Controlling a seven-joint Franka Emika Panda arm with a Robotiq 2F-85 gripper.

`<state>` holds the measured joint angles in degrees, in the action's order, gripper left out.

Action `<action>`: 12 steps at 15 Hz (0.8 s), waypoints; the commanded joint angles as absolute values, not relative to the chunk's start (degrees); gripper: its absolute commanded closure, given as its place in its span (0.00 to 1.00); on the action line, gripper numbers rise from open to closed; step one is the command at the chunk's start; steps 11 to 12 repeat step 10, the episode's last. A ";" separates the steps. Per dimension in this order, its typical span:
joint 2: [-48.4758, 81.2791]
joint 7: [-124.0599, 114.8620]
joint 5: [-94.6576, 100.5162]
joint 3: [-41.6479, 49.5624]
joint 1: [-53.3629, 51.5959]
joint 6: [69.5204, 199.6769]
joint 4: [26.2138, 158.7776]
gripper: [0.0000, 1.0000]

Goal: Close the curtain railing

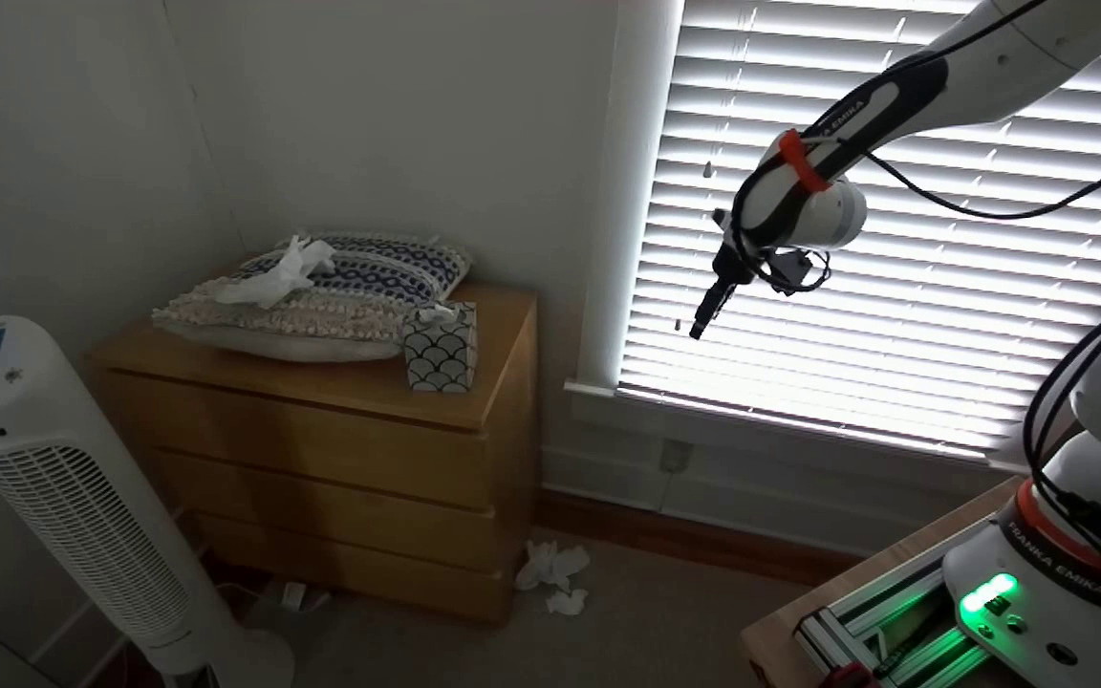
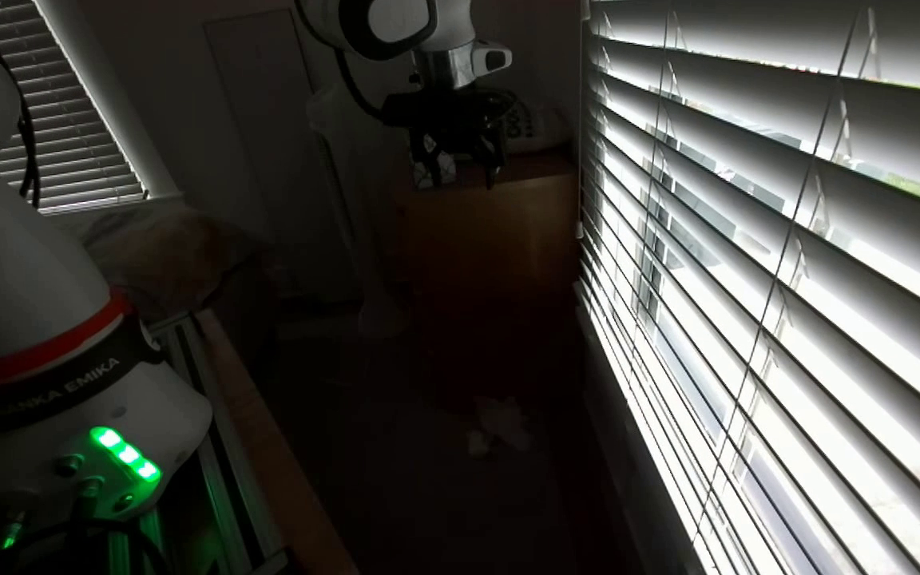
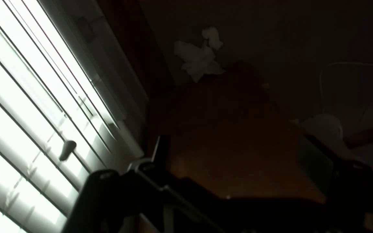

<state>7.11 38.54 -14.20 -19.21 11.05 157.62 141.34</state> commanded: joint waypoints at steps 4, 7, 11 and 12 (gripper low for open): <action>4.22 55.58 -26.78 -22.00 9.71 156.84 140.86 0.00; 3.46 60.27 -29.52 -23.56 10.52 155.93 140.10 0.00; 3.45 60.85 -29.56 -23.59 10.89 155.71 140.04 0.00; 3.45 60.85 -29.56 -23.59 10.89 155.71 140.04 0.00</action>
